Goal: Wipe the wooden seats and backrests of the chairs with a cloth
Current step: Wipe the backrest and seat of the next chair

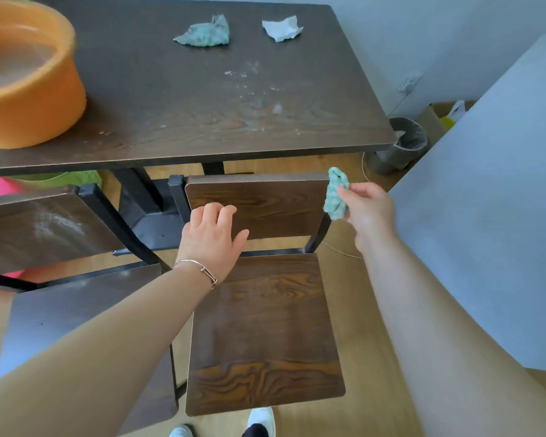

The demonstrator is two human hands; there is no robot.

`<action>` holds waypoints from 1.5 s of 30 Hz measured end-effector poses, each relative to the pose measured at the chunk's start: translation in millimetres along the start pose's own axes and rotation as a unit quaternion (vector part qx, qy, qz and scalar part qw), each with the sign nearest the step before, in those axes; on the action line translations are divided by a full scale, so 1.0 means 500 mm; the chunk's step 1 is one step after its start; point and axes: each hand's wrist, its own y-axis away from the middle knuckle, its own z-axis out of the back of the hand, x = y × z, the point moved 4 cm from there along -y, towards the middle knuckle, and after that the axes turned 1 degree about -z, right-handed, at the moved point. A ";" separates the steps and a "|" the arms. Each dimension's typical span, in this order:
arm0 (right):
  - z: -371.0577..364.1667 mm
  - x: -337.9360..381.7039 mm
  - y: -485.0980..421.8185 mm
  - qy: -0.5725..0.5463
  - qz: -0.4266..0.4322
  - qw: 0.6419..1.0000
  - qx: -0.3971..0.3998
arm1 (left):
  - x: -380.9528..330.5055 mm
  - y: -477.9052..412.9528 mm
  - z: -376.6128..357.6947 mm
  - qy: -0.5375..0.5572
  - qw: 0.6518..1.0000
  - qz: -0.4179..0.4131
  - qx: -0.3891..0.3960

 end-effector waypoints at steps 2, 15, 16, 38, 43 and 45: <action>0.024 0.040 -0.043 0.064 0.051 0.995 -0.052 | -0.013 -0.020 0.016 -0.005 1.000 -0.005 -0.004; -0.068 0.066 -0.108 0.313 0.158 0.934 -0.067 | -0.011 -0.100 0.048 -0.011 0.997 -0.031 -0.066; -0.081 0.065 -0.103 0.315 0.159 0.933 -0.069 | 0.004 -0.098 0.050 -0.008 0.997 -0.027 -0.066; -0.547 0.130 0.176 0.390 0.271 0.877 0.070 | 0.334 -0.046 0.078 0.008 0.998 0.020 -0.054; -0.550 0.145 0.187 0.414 0.344 0.839 0.083 | 0.341 -0.053 0.098 0.016 0.998 0.012 -0.057; -0.547 0.127 0.193 0.430 0.380 0.812 0.104 | 0.334 -0.057 0.104 0.019 0.998 0.005 -0.062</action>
